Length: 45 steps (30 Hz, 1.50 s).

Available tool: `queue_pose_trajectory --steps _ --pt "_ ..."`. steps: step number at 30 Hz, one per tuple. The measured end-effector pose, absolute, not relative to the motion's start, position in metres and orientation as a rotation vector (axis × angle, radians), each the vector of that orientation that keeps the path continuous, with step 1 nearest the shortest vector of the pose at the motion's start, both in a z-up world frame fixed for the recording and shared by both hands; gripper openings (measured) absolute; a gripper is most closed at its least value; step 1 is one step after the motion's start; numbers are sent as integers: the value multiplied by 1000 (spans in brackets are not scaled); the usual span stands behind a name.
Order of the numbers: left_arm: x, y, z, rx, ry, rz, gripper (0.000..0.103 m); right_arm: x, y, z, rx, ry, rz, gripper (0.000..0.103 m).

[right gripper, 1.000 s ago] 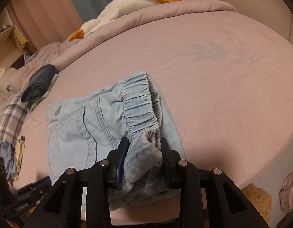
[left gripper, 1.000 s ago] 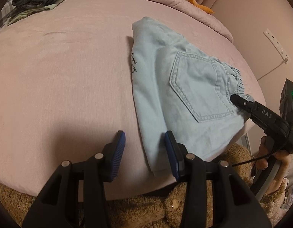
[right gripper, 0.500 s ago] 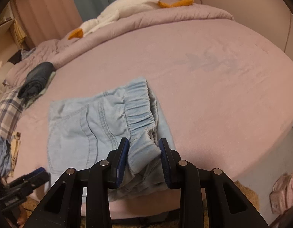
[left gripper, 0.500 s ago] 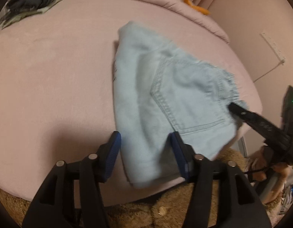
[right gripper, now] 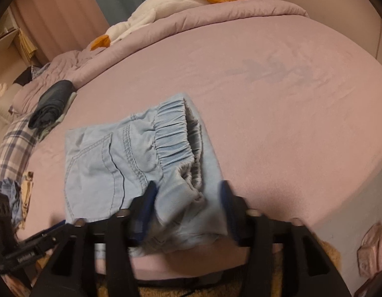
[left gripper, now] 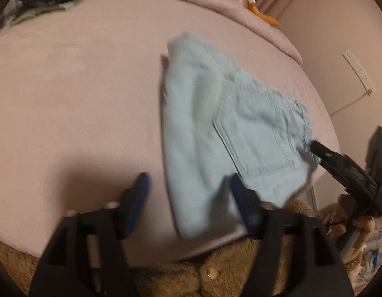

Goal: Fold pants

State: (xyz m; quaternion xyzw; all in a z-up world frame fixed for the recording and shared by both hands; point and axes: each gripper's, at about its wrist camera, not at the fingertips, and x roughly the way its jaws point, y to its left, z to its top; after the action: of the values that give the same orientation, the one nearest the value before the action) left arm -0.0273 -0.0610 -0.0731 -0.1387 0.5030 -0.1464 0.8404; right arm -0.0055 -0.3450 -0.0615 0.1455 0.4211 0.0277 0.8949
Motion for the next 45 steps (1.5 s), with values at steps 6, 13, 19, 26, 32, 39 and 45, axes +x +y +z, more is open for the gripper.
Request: queue_pose_trajectory --steps 6,13,19,26,32,39,45 --pt "1 -61 -83 -365 1083 -354 89 8 -361 -56 375 849 167 83" --pt "14 -81 -86 -296 1071 -409 88 35 -344 -96 411 959 215 83" --pt "24 -94 -86 -293 1051 -382 69 50 -326 -94 375 920 239 82" --pt "13 -100 -77 -287 1003 -390 25 34 -313 -86 333 883 184 53" --pt "-16 -84 -58 -305 972 -393 20 12 -306 -71 310 850 182 46" --pt "-26 -72 -38 -281 929 -346 20 -4 -285 -58 278 831 228 45" --pt "-38 -54 -29 -314 899 -334 20 -7 -269 -44 233 812 248 45"
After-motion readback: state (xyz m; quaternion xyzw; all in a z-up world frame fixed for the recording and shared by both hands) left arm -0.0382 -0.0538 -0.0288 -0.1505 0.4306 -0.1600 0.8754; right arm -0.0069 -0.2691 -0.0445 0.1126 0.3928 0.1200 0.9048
